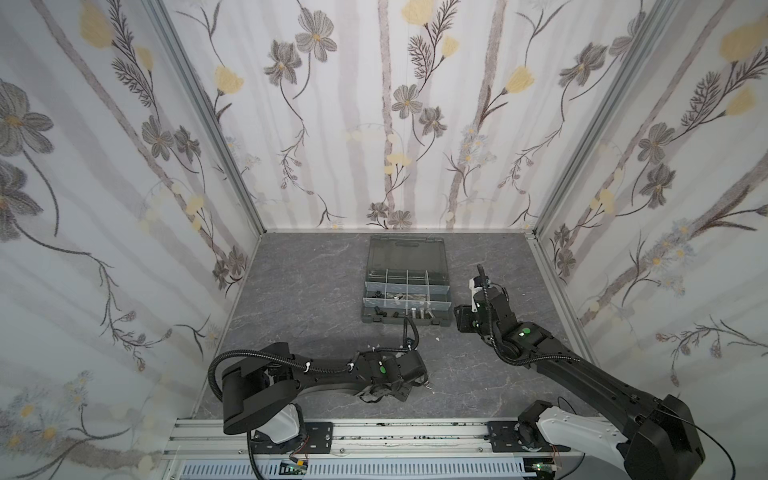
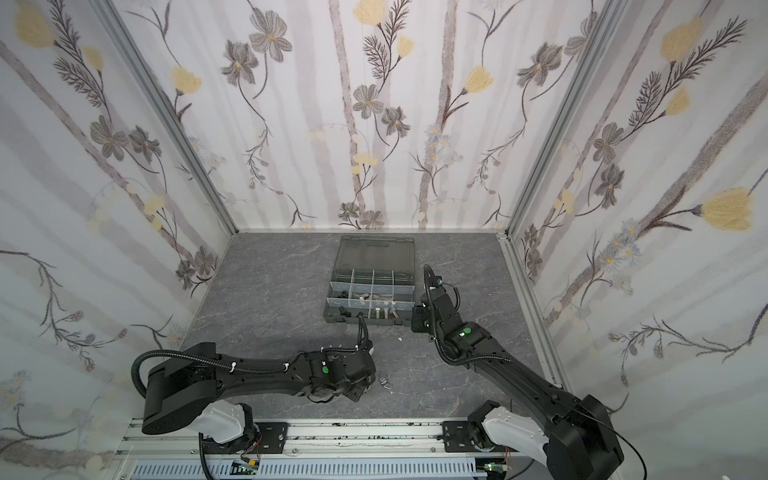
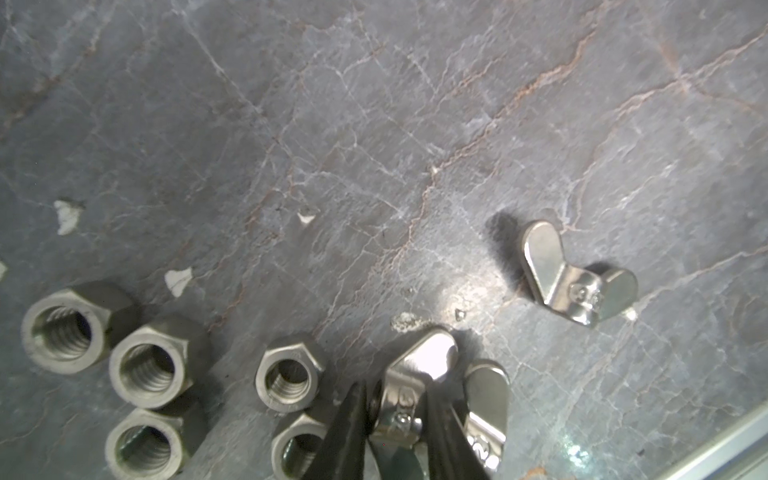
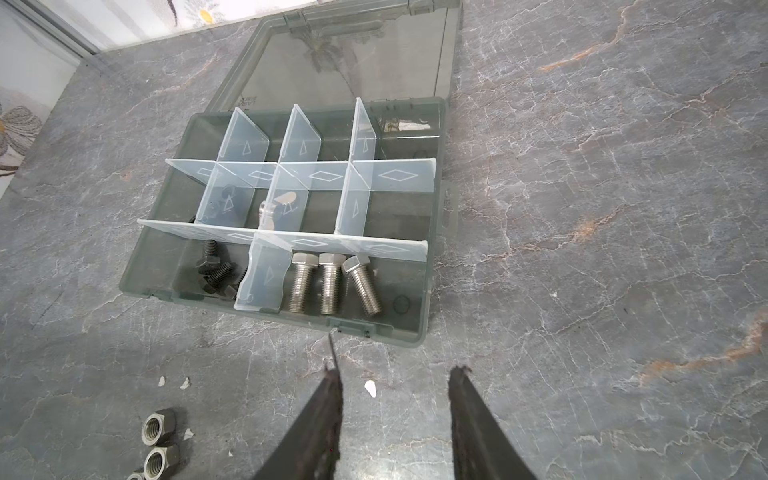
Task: Sort the screws and nuts into containers
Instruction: 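Grasp a silver wing nut in the pile with the left gripper, then carry the wing nut with the left gripper over the wing-nut compartment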
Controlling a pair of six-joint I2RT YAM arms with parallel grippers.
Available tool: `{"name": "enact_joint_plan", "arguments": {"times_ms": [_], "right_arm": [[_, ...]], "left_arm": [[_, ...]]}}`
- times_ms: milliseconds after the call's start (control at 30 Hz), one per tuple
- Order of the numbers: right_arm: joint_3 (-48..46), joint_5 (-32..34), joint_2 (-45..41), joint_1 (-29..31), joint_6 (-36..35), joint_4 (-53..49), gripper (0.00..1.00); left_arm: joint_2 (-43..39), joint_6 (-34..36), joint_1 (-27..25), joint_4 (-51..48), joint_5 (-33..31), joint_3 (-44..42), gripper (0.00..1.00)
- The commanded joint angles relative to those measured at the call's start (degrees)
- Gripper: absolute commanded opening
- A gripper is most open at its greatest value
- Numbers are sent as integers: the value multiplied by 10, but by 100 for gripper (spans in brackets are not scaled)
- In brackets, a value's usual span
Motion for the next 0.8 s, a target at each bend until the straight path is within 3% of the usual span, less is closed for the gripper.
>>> {"name": "enact_joint_plan", "arguments": {"times_ms": [0, 467, 767], "right_arm": [[-4, 6, -3, 0, 7, 21, 43], [-25, 3, -9, -2, 23, 32, 43], [-34, 5, -29, -4, 26, 26, 43]], "left_arm": [[2, 1, 0, -4, -9, 6, 24], [1, 3, 11, -3, -20, 30, 19], [-16, 32, 80, -2, -31, 83, 18]]}}
